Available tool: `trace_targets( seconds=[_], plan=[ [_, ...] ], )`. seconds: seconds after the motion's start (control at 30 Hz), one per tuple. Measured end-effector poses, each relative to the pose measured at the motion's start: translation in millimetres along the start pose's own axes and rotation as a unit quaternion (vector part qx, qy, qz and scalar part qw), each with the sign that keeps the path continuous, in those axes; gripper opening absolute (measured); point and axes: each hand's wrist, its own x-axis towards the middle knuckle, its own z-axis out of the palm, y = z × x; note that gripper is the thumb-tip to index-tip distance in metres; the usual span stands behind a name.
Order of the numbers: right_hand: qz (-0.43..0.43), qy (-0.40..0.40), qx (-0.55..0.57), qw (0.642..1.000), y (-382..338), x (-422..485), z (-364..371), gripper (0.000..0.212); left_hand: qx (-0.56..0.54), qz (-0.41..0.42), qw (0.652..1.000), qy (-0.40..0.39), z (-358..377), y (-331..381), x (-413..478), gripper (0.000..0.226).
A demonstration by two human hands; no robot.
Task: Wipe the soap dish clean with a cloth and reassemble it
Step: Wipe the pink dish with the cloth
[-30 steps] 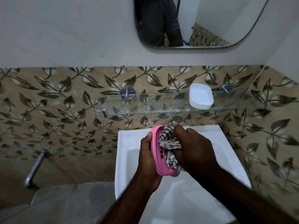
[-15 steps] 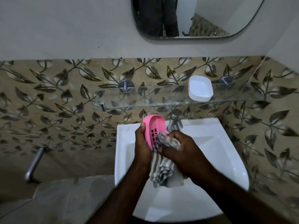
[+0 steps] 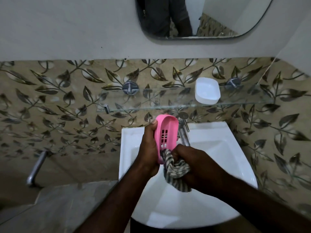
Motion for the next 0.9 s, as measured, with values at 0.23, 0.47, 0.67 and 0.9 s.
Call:
trace_targets(
  seconds=[0.23, 0.47, 0.67, 0.9],
  plan=[
    [-0.068, 0.062, -0.209, 0.974, 25.4, 4.1, 5.2, 0.032, 0.036, -0.040, 0.999, -0.009, 7.8, 7.3, 2.5, 0.056],
    [0.137, 0.122, 0.368, 0.911, -8.4, 15.9, 16.4, 0.020, -0.025, 0.001, 0.999, 0.047, 13.3, -1.7, 3.4, 0.052],
    [-0.028, 0.009, 0.017, 0.999, 3.6, 3.1, 8.9, 0.016, -0.068, -0.088, 0.993, 0.051, 5.3, 4.6, 2.0, 0.055],
    [0.084, 0.046, 0.114, 0.989, 35.7, 9.1, -9.8, 0.024, 0.020, -0.086, 0.996, 0.010, -3.4, -11.1, -0.2, 0.055]
  ],
)
